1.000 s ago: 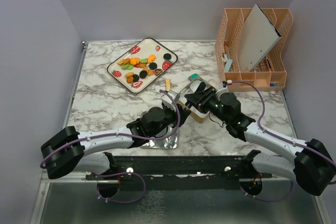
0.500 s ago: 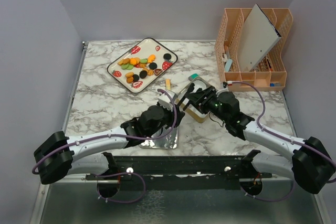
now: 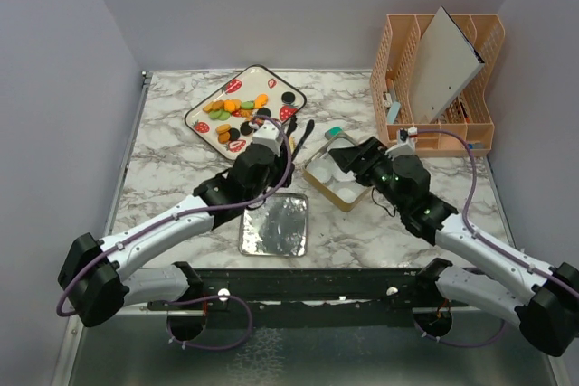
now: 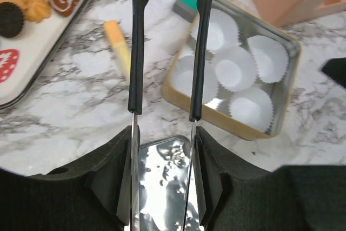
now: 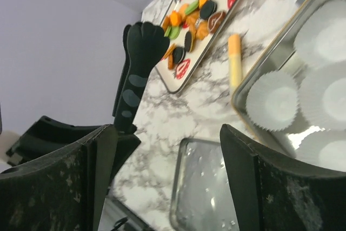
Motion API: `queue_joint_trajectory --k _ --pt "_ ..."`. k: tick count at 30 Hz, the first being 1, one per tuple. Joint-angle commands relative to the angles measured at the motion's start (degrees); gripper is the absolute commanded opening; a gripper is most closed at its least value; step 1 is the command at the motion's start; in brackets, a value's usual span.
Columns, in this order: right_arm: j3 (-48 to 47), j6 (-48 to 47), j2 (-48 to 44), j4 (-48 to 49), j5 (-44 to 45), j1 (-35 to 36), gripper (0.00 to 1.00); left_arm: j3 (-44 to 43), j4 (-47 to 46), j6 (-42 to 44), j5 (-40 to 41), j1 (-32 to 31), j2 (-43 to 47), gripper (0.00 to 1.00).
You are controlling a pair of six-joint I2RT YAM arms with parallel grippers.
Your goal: Pack the cookies
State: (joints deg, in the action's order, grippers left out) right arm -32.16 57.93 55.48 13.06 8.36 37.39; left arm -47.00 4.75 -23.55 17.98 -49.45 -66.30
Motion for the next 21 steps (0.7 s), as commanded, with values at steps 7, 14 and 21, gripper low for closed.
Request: queue_joint_trajectory --k 7,14,21 --pt "-1.52 -21.35 -11.26 -10.32 17.10 -0.38 0.96 -7.72 18.84 4.35 -5.13 13.19 -0.54 0.47" --pt "-2.31 -28.73 -17.62 -15.09 22.07 -0.38 0.96 -12.45 24.82 6.63 -7.62 20.59 -4.92 0.48" --pt "-2.58 -32.31 -23.52 -20.08 24.06 -0.38 0.97 -15.44 26.98 7.13 -14.81 30.38 -10.67 0.48"
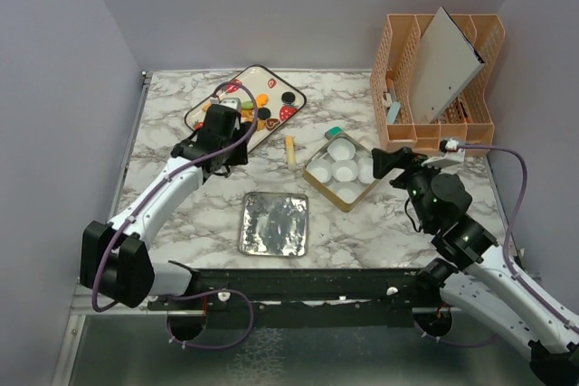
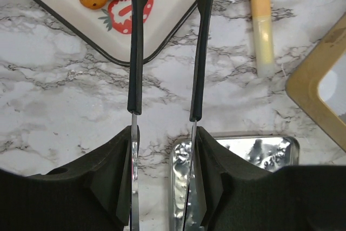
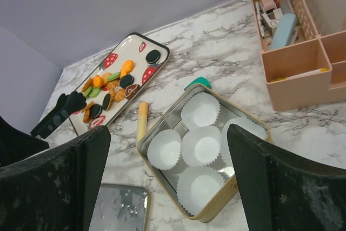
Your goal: Pack the cookies
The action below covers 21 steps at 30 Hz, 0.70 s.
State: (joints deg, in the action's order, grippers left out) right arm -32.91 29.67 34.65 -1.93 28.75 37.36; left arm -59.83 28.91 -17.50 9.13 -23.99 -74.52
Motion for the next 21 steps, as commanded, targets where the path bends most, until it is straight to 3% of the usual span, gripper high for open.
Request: queue_joint_trajectory --k 1,12,21 --pt "-1.77 -4.21 -3.39 -5.84 4.16 -0.36 0.97 -2.73 2.94 0.99 -6.75 6.35 -3.07 0.48" --pt "-0.27 -5.36 -8.80 -11.15 9.21 -0.36 0.98 -8.00 4.32 0.09 -12.48 18.77 -10.48 0.47" --pt "0.96 -5.06 -10.96 -11.38 10.80 -0.36 0.98 -14.95 7.28 0.58 -13.35 20.54 -17.84 0.51"
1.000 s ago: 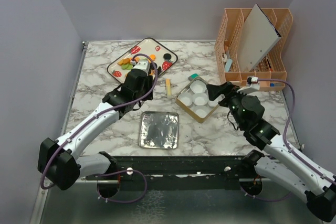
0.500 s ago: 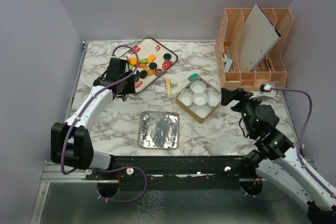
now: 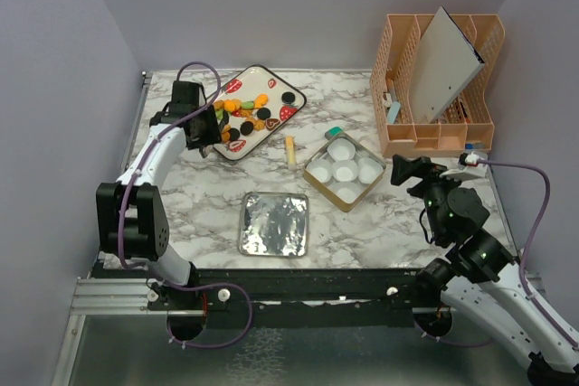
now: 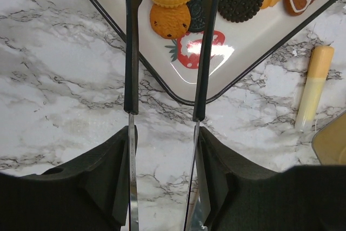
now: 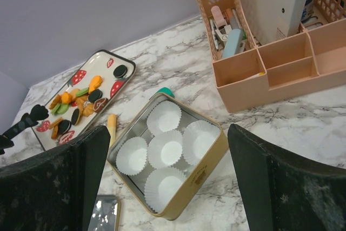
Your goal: Pack the cookies
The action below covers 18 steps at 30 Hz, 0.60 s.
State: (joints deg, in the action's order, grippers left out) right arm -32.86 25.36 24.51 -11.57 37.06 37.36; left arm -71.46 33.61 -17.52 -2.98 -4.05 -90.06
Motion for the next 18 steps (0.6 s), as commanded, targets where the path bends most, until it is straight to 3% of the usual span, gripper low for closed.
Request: queue_joint_trajectory --k 1,18 --pt "0.94 -0.71 -0.86 -1.84 2.57 -0.36 0.98 -3.75 2.87 0.84 -0.95 0.70 -2.97 0.52" --pt "1.32 -0.32 -1.58 -2.08 3.55 -0.36 0.98 -8.40 4.64 2.40 0.98 1.31 -9.78 0.55"
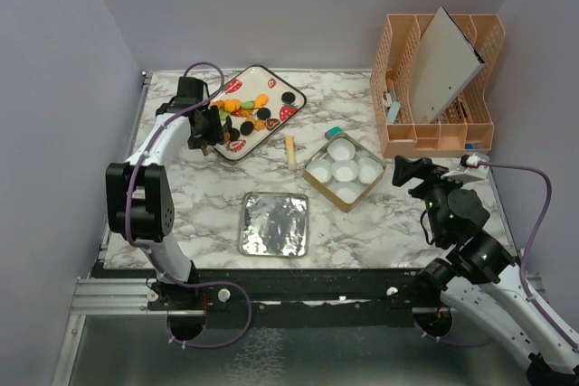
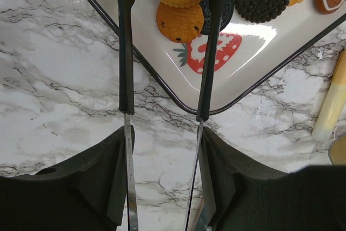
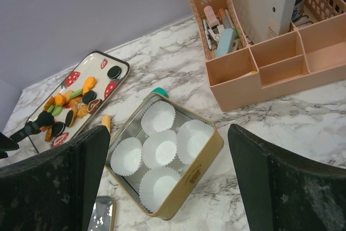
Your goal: Pack the cookies
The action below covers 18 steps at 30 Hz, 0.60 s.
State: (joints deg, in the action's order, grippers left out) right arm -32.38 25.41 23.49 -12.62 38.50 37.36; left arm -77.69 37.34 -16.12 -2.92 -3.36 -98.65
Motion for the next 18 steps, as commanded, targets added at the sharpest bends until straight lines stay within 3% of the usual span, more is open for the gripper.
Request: queue_joint_trajectory --k 1,8,18 --pt "0.83 -0.36 -0.55 -1.00 2.13 -0.36 0.98 -2.27 0.94 1.00 0.71 0.65 -1.43 0.55" --pt "0.75 -0.11 -0.52 -1.27 2.71 -0.36 0.98 -2.62 1.03 1.15 -1.34 0.64 -2.82 0.53" --pt "0.57 0.34 -1.09 -1.88 3.07 -0.36 0.99 -3.00 1.48 0.83 -3.35 0.63 -1.24 0.38"
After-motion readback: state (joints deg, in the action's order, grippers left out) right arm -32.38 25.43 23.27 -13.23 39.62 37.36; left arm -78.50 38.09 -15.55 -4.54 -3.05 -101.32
